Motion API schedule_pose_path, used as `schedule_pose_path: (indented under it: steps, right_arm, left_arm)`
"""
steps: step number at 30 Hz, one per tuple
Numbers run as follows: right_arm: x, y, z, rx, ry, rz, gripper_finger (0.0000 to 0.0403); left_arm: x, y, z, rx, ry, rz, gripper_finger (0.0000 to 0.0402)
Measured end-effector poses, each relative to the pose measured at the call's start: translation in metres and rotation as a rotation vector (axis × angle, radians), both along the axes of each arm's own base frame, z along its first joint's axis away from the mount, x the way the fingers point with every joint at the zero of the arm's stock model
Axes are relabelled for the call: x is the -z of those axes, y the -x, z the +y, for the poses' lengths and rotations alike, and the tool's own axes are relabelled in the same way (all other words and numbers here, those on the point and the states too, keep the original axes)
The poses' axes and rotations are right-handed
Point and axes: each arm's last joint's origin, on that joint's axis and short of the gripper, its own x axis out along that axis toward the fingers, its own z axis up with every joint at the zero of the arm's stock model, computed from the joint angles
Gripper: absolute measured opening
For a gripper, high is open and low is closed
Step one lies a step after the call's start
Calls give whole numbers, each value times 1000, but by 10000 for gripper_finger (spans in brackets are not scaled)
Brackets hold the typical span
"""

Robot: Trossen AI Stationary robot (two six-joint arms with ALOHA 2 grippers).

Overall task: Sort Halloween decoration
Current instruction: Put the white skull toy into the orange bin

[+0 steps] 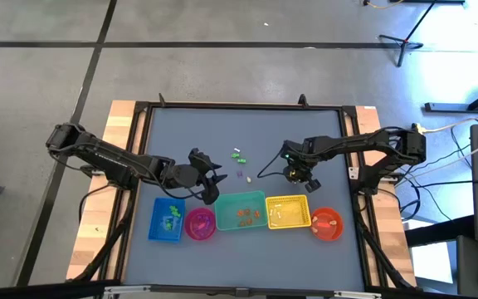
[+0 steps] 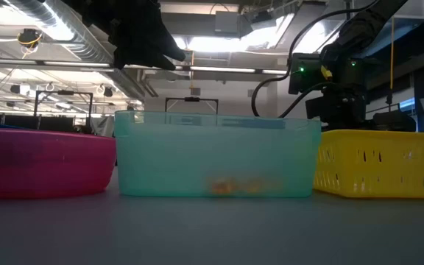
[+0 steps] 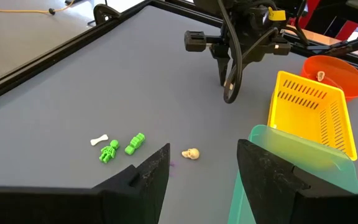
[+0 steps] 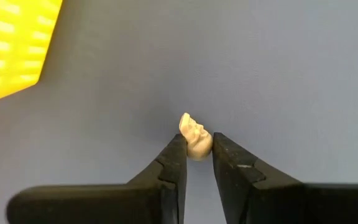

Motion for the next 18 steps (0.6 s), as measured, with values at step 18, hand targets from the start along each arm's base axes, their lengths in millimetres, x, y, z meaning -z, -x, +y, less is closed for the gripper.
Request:
schedule_pose_path:
  steps: [18]
  right_arm:
    - [-3,1,1,56,-30,7,65]
  left_arm:
    - [0,0,0,0,0,0,172]
